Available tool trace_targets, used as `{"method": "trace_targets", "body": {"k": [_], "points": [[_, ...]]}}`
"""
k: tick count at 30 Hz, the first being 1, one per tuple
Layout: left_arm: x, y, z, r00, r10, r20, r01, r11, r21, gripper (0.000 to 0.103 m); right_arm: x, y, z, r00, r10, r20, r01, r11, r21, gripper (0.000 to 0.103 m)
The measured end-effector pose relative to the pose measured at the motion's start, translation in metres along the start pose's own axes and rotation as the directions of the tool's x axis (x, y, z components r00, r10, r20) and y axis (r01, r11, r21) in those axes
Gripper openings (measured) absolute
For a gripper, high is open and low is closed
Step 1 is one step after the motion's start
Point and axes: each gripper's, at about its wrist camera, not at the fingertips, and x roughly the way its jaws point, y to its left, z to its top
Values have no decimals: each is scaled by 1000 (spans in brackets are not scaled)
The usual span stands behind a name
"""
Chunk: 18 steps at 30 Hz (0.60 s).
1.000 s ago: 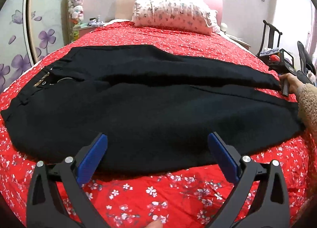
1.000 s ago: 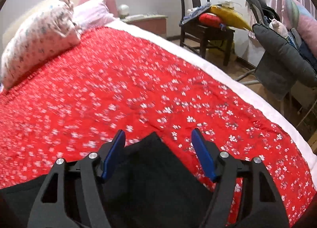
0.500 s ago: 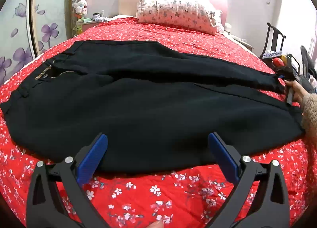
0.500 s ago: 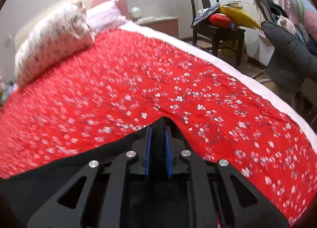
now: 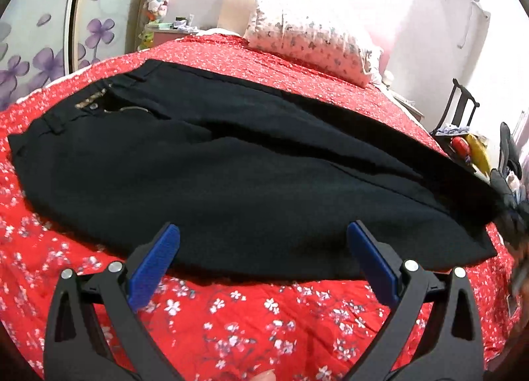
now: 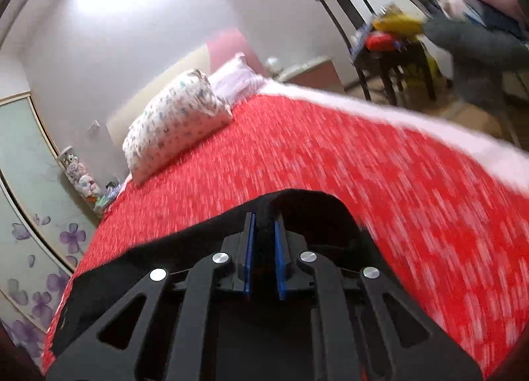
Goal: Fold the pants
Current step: 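Lift the hems with the right tool and carry them toward the waistband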
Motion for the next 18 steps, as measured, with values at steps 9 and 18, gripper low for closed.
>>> {"method": "trace_targets", "body": {"k": [9,18], "points": [[-1,-1,-11,974,-180,-141,174,983,-55,101,-23,2,-33,972,-165,-166,170,985,18,23],[-28,-4,-17,980,-198,-19,198,980,-17,101,-7,13,-40,965,157,-210,-32,866,499,49]]}}
